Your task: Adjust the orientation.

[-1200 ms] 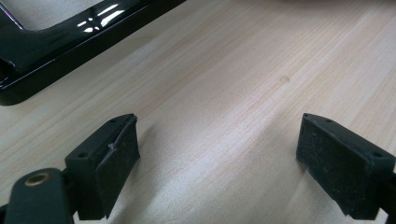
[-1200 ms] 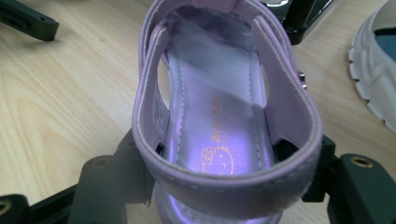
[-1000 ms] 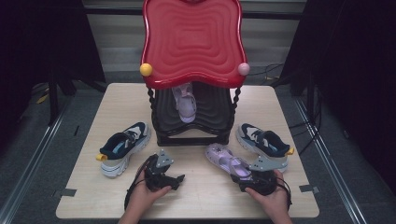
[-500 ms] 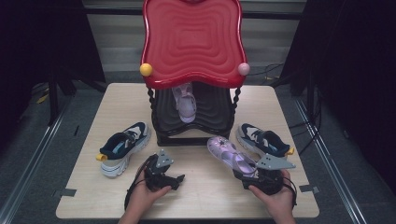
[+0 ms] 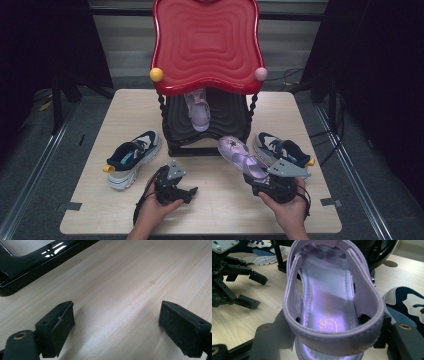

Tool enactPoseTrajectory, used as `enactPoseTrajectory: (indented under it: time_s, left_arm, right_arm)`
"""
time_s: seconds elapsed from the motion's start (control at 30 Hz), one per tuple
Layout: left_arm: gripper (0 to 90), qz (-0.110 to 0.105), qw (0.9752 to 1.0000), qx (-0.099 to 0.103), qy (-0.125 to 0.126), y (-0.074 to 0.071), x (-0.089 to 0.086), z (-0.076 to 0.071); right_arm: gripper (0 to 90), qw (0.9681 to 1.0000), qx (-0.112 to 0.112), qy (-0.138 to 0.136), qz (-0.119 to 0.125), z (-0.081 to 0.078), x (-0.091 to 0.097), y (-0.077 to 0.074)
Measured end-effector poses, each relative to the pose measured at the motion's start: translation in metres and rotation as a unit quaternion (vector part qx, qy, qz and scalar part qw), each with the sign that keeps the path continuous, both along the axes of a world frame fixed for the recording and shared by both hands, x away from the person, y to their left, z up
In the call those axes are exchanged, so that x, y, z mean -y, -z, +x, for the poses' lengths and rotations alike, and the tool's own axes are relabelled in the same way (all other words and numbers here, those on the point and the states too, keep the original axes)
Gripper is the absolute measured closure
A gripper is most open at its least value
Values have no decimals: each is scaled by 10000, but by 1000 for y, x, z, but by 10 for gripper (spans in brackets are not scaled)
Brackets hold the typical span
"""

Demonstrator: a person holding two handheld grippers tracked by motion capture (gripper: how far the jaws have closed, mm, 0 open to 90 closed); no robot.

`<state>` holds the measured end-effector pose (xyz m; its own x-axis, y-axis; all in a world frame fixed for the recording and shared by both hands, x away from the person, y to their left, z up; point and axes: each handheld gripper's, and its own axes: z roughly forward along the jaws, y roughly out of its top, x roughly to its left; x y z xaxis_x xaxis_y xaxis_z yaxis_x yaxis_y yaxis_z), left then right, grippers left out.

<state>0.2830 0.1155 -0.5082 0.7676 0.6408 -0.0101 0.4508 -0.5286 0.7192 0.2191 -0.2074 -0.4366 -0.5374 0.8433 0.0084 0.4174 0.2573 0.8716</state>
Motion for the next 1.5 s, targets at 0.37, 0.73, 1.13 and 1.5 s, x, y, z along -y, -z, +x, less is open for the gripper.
enactPoseTrajectory:
  time_s: [0.37,0.73,1.13,1.5]
  left_arm:
    - [127,3,10000,2,2,0,0,0]
    - [128,-5,10000,2,-4,0,0,0]
    - [129,1,10000,3,-1,0,0,0]
    - [129,19,10000,5,-6,0,0,0]
  right_arm:
    - [370,9991,220,361,54,5,-6,-14]
    - [370,9952,524,828,47,22,-29,-19]
    - [370,9889,741,1279,-165,42,-51,-17]
    - [369,9845,714,1599,132,58,-60,-19]
